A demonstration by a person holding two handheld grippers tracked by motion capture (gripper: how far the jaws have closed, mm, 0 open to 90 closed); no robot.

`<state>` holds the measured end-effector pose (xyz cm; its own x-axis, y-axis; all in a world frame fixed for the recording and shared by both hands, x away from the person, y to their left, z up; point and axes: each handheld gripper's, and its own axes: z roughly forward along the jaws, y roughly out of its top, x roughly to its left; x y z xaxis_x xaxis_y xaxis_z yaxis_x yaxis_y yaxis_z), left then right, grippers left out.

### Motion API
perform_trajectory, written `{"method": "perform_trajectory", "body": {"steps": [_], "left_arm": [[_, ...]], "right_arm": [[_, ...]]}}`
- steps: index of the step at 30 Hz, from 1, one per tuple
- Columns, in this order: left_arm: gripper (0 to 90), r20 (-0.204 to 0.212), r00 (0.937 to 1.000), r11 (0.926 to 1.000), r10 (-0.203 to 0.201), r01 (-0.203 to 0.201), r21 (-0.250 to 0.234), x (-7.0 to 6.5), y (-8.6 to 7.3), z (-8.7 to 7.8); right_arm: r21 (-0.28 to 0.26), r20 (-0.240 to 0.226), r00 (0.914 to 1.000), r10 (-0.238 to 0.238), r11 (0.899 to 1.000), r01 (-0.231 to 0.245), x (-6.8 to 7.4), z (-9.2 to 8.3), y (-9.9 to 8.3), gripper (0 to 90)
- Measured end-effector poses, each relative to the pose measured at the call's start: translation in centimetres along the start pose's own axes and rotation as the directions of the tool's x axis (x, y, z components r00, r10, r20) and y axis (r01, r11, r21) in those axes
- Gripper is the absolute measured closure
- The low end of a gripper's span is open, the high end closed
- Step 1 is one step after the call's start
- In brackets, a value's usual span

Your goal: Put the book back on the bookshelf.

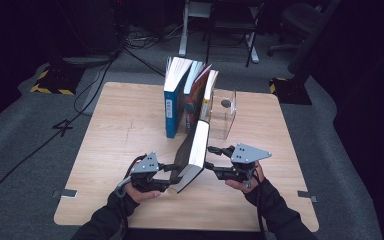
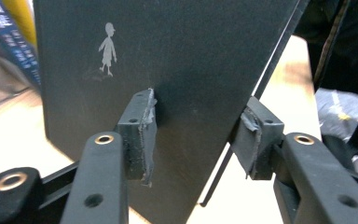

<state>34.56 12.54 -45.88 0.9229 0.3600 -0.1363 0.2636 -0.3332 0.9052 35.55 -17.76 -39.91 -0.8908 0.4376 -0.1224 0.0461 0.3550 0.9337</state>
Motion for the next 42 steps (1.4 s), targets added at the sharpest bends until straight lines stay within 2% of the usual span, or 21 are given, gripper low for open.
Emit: {"method": "perform_trajectory", "body": {"steps": [3,5,7,9,11,13,15,18,20,22,26,27,28,31,32,34,38,40,42], "left_arm": [[55.2,-0.009,0.9998,0.9998,0.016,-0.016,0.009,-0.2,0.2,0.1],[55.5,-0.023,0.9994,0.9995,0.024,-0.024,0.018,-0.4,0.2,0.0],[55.4,-0.023,0.9990,0.9992,0.038,-0.037,0.017,-0.8,0.2,-0.3],[48.9,-0.041,0.9979,0.9985,0.050,-0.049,0.025,-1.2,0.3,-0.6],[45.0,-0.072,0.9941,0.9954,0.081,-0.076,0.059,-1.9,0.2,-0.7],[39.8,-0.089,0.9917,0.9929,0.092,-0.085,0.083,-2.5,0.1,-0.5],[31.7,-0.137,0.9850,0.9904,0.104,-0.090,0.105,-3.2,0.0,0.0],[23.3,-0.182,0.9808,0.9929,0.071,-0.052,0.107,-3.8,-0.3,1.0],[21.1,-0.233,0.9709,0.9928,0.054,-0.028,0.116,-3.8,-0.7,1.8],[19.7,-0.261,0.9649,0.9949,0.025,0.001,0.101,-3.6,-0.9,2.4],[17.3,-0.322,0.9466,0.9962,0.010,0.019,0.085,-3.5,-0.9,3.2],[17.6,-0.322,0.9466,0.9962,0.010,0.019,0.085,-3.5,-0.9,3.2],[17.6,-0.346,0.9381,0.9967,0.000,0.028,0.076,-3.4,-0.8,3.4],[21.0,-0.386,0.9221,0.9976,-0.026,0.048,0.049,-3.1,-0.9,3.8],[20.8,-0.393,0.9188,0.9980,-0.038,0.055,0.032,-3.1,-0.9,3.9],[20.6,-0.395,0.9168,0.9977,-0.059,0.068,0.007,-2.9,-1.0,3.9],[21.2,-0.396,0.9171,0.9984,-0.047,0.055,0.009,-2.9,-1.0,3.9],[22.7,-0.400,0.9151,0.9983,-0.051,0.058,0.004,-3.0,-1.0,3.8],[25.2,-0.397,0.9161,0.9981,-0.054,0.061,0.006,-2.8,-1.1,3.4]], "right_arm": [[0.005,-0.004,1.0000,0.002,1.000,-0.002,-0.2,-0.4,-0.2,47.6],[-0.001,-0.030,0.9995,-0.007,1.000,0.007,0.0,-0.7,-0.1,42.6],[-0.016,-0.047,0.9985,-0.029,0.999,0.029,0.4,-0.9,0.2,41.8],[-0.026,-0.041,0.9986,-0.034,0.999,0.033,0.6,-0.8,0.4,41.3],[-0.031,-0.045,0.9985,-0.031,0.999,0.030,0.8,-0.6,0.4,40.0],[-0.022,-0.039,0.9981,-0.049,0.999,0.048,1.2,-0.3,0.5,39.9],[-0.024,-0.041,0.9980,-0.048,0.999,0.047,1.4,-0.2,0.6,39.8],[-0.023,-0.048,0.9983,-0.034,0.999,0.033,1.5,0.3,0.5,39.0],[-0.014,-0.056,0.9980,-0.029,0.999,0.029,1.5,0.6,0.4,38.7],[-0.003,-0.063,0.9976,-0.026,1.000,0.026,1.7,1.0,0.4,37.5],[0.003,-0.051,0.9985,-0.018,1.000,0.018,1.8,1.8,0.3,33.8],[0.003,-0.051,0.9985,-0.018,1.000,0.018,1.8,1.8,0.3,33.8],[0.006,-0.052,0.9986,-0.013,1.000,0.013,1.8,2.0,0.2,33.4],[0.017,-0.035,0.9994,0.000,1.000,0.001,1.9,2.8,0.0,32.4],[0.020,-0.031,0.9995,0.004,1.000,-0.003,1.9,3.0,-0.1,32.4],[0.018,-0.016,0.9999,0.003,1.000,-0.002,2.0,3.5,-0.1,32.6],[0.021,-0.005,1.0000,0.000,1.000,0.000,1.9,3.4,-0.1,32.8],[0.022,-0.001,1.0000,0.001,1.000,-0.001,1.7,3.2,-0.2,32.5],[0.023,0.013,0.9999,0.001,1.000,-0.002,1.4,3.0,-0.2,32.5]]}}
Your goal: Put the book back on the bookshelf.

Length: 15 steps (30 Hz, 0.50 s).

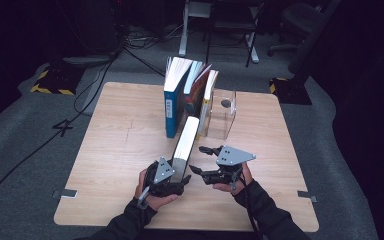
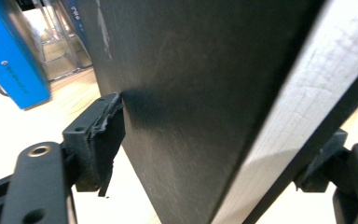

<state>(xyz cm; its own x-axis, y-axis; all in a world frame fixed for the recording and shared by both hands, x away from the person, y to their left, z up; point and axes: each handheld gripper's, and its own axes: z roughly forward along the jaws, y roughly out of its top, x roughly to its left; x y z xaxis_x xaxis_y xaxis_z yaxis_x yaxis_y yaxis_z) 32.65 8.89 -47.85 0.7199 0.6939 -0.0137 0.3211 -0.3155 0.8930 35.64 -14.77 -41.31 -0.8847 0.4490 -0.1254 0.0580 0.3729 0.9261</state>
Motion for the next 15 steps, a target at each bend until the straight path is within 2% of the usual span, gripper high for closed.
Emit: {"method": "perform_trajectory", "body": {"steps": [5,8,11,13,15], "left_arm": [[41.4,0.004,0.9993,0.9993,-0.038,0.038,-0.006,1.8,-0.5,-1.2],[49.4,0.031,0.9982,0.9985,-0.051,0.051,-0.017,3.4,-0.8,-2.1],[51.4,0.069,0.9959,0.9981,-0.059,0.060,-0.014,4.1,-1.0,-2.7],[51.8,0.087,0.9957,0.9995,-0.031,0.031,0.002,4.2,-1.1,-3.1],[51.7,0.099,0.9948,0.9997,-0.025,0.025,0.000,4.1,-1.2,-3.3]], "right_arm": [[0.004,0.027,0.9996,0.008,1.000,-0.008,-1.2,-0.9,-0.3,31.9],[0.015,0.036,0.9993,0.014,1.000,-0.014,-1.8,-1.5,-0.6,30.8],[0.027,0.042,0.9990,0.012,1.000,-0.014,-2.3,-2.0,-0.9,30.5],[0.034,0.043,0.9989,0.019,0.999,-0.021,-2.4,-2.3,-1.1,30.0],[0.053,0.038,0.9993,0.004,0.999,-0.006,-2.4,-2.5,-1.4,29.8]]}}
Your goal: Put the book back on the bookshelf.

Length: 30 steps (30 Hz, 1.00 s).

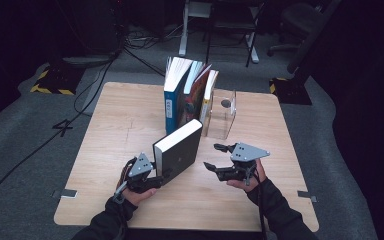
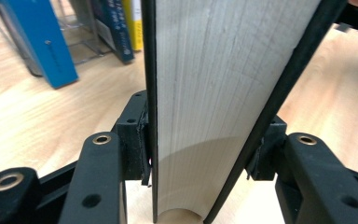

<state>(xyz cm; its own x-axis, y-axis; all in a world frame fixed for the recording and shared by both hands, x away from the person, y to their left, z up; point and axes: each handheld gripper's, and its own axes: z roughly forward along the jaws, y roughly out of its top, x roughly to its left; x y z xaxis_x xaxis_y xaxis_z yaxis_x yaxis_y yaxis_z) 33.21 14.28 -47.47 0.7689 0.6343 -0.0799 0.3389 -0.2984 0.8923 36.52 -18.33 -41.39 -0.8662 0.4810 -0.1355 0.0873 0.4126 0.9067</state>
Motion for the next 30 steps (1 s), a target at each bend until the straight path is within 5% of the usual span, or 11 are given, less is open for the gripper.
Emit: {"method": "perform_trajectory", "body": {"steps": [3,7,11,12,17,22,30], "left_arm": [[51.6,0.054,0.9983,0.9997,0.021,-0.022,0.010,-0.3,-0.3,-0.6],[51.6,0.167,0.9857,0.9997,0.019,-0.021,0.011,-0.6,-0.6,-1.0],[50.9,0.250,0.9668,0.9979,0.054,-0.061,0.022,-1.4,-0.3,-0.5],[50.8,0.250,0.9668,0.9979,0.054,-0.061,0.022,-1.4,-0.3,-0.5],[50.3,0.343,0.9362,0.9953,0.077,-0.092,0.028,-2.2,0.2,0.7],[49.9,0.400,0.9082,0.9894,0.122,-0.144,0.023,-2.9,0.8,2.1],[50.0,0.423,0.8886,0.9772,0.178,-0.210,0.030,-3.1,1.9,3.8]], "right_arm": [[0.012,-0.013,0.9999,-0.007,1.000,0.007,0.1,0.0,-0.2,29.5],[0.029,-0.049,0.9985,-0.024,0.999,0.026,0.4,-0.8,-0.7,29.4],[0.019,-0.090,0.9955,-0.028,0.999,0.030,0.5,-2.7,-1.5,31.8],[0.019,-0.090,0.9955,-0.028,0.999,0.030,0.5,-2.7,-1.5,31.8],[0.033,-0.132,0.9909,-0.023,0.999,0.028,0.4,-4.2,-2.4,30.2],[0.036,-0.163,0.9863,-0.024,0.999,0.030,0.3,-4.6,-2.8,28.7],[0.027,-0.189,0.9815,-0.029,0.999,0.035,0.3,-4.5,-2.6,28.7]]}}
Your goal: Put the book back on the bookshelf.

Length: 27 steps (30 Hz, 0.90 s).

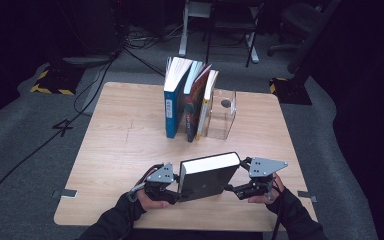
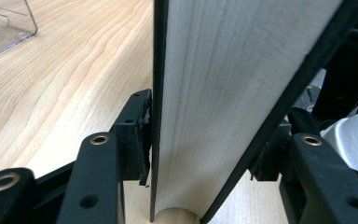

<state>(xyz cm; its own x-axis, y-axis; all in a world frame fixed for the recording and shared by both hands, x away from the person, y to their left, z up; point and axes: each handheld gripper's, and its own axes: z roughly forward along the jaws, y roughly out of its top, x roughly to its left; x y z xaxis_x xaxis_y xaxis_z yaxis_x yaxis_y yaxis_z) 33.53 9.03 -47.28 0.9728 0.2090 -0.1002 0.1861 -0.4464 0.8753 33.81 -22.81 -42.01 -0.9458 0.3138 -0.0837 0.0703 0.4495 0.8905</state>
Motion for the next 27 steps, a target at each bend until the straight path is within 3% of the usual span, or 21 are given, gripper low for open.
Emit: {"method": "perform_trajectory", "body": {"steps": [5,8,14,18,23,27], "left_arm": [[48.8,-0.015,0.9999,0.9998,-0.009,0.009,0.017,0.4,0.0,0.1],[39.0,-0.040,0.9990,0.9993,-0.020,0.021,0.031,0.5,0.0,0.0],[32.3,-0.084,0.9963,0.9965,0.015,-0.008,0.084,0.5,0.1,-0.8],[30.8,-0.109,0.9941,0.9962,0.005,0.004,0.086,0.6,0.0,-1.3],[30.4,-0.184,0.9829,0.9960,-0.001,0.018,0.088,0.8,0.0,-1.6],[28.3,-0.240,0.9706,0.9967,-0.024,0.042,0.070,1.3,0.0,-1.3]], "right_arm": [[-0.016,-0.003,1.0000,-0.006,1.000,0.005,-0.1,0.1,0.2,32.3],[-0.023,-0.002,1.0000,-0.003,1.000,0.003,-0.1,0.0,0.2,34.3],[-0.019,-0.010,0.9997,-0.021,1.000,0.021,0.1,-0.4,0.4,37.4],[-0.033,-0.016,0.9994,-0.030,0.999,0.030,0.2,-0.7,0.8,39.9],[-0.057,-0.026,0.9980,-0.058,0.997,0.056,0.9,-1.3,2.0,44.5],[-0.039,0.010,0.9971,-0.076,0.996,0.076,1.7,-1.1,3.6,44.9]]}}
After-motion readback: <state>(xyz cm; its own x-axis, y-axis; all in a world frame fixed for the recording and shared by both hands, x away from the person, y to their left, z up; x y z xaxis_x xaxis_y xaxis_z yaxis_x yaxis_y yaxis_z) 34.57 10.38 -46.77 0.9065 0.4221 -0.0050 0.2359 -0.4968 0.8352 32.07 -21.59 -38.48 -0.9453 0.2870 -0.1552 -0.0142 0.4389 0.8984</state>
